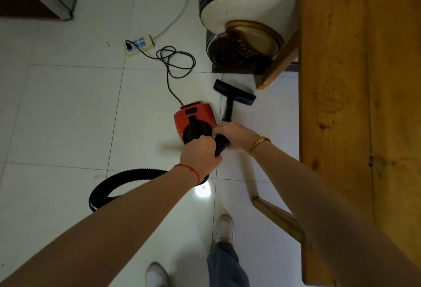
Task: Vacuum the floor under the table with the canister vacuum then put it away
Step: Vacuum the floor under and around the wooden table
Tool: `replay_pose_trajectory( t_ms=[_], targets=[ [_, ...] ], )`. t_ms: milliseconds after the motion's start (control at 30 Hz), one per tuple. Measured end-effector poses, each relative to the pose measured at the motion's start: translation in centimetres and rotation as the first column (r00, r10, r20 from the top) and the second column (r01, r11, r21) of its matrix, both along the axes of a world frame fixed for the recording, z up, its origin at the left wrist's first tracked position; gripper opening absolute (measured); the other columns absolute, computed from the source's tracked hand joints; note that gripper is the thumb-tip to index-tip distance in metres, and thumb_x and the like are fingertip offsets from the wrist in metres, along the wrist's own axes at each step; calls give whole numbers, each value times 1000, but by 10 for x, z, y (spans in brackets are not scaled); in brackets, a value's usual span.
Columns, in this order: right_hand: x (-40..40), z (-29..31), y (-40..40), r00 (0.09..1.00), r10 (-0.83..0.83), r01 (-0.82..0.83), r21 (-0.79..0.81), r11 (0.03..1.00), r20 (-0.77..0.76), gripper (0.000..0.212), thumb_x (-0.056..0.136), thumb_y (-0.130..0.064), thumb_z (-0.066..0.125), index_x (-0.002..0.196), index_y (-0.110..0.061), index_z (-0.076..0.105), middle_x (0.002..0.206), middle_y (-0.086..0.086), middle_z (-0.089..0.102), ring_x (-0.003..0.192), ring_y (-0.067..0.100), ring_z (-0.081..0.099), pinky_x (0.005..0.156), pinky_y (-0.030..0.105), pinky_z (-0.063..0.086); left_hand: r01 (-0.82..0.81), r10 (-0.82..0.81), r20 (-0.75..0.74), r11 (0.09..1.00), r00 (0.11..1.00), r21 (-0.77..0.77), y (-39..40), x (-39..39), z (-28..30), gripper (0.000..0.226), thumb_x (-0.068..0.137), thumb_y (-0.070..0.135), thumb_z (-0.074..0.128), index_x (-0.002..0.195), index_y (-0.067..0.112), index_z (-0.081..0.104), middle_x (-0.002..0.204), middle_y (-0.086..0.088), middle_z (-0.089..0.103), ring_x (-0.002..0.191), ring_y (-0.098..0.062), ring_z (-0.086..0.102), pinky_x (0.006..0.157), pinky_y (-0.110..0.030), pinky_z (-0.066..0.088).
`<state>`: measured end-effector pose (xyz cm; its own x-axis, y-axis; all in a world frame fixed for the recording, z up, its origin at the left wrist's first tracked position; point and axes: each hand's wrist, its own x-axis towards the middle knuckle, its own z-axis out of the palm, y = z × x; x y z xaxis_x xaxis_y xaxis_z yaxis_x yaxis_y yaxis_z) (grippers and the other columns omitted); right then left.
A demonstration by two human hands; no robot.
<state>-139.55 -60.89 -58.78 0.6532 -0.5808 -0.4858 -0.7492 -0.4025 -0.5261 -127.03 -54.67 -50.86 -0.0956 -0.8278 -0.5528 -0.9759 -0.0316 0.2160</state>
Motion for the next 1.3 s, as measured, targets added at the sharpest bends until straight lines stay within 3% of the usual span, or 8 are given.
replay_pose_trajectory(
  t_ms=[167, 367, 733, 933, 1067, 1300],
  targets=[
    [8, 10, 46, 990, -118, 117, 14, 993, 81, 24, 81, -13, 68, 104, -10, 63, 110, 11, 58, 97, 26, 58, 89, 37, 49, 134, -134, 35, 991, 990, 15, 27, 18, 18, 26, 91, 31, 55, 107, 11, 58, 80, -1, 51, 69, -18, 56, 59, -26, 45],
    [35, 18, 110, 945, -286, 282, 50, 958, 160, 18, 82, -12, 66, 100, -10, 65, 105, 10, 61, 96, 25, 58, 88, 30, 46, 299, -301, 62, 953, 952, 48, 66, 52, 32, 27, 90, 37, 55, 104, 15, 59, 93, -4, 64, 81, -22, 64, 61, -28, 45],
    [79, 27, 188, 798, -565, 565, 69, 822, 211, 14, 80, -12, 67, 93, -11, 63, 102, 9, 62, 89, 27, 62, 82, 33, 49, 579, -582, 135, 813, 802, 62, 101, 92, 53, 31, 89, 33, 55, 114, 13, 56, 106, -7, 63, 94, -26, 64, 77, -34, 50],
    [72, 24, 180, 726, -642, 649, 63, 758, 247, 21, 76, -8, 69, 95, -17, 63, 101, 5, 62, 92, 24, 60, 86, 37, 50, 656, -653, 152, 754, 742, 36, 80, 82, 53, 31, 90, 33, 53, 114, 13, 55, 106, -6, 64, 94, -25, 65, 75, -34, 50],
    [50, 18, 150, 696, -672, 689, 30, 725, 255, 15, 80, -8, 66, 93, -14, 64, 98, 4, 62, 84, 14, 54, 87, 31, 48, 677, -669, 167, 736, 724, 15, 46, 58, 44, 33, 92, 35, 53, 114, 11, 54, 105, -7, 63, 91, -25, 65, 69, -33, 48],
    [-3, 12, 94, 657, -721, 737, 14, 676, 221, 12, 79, -3, 68, 90, -6, 64, 93, 10, 65, 86, 22, 61, 85, 31, 48, 680, -673, 147, 733, 725, 5, -13, 4, 27, 30, 92, 33, 56, 111, 11, 53, 102, -6, 62, 87, -22, 64, 64, -29, 44]
  ],
)
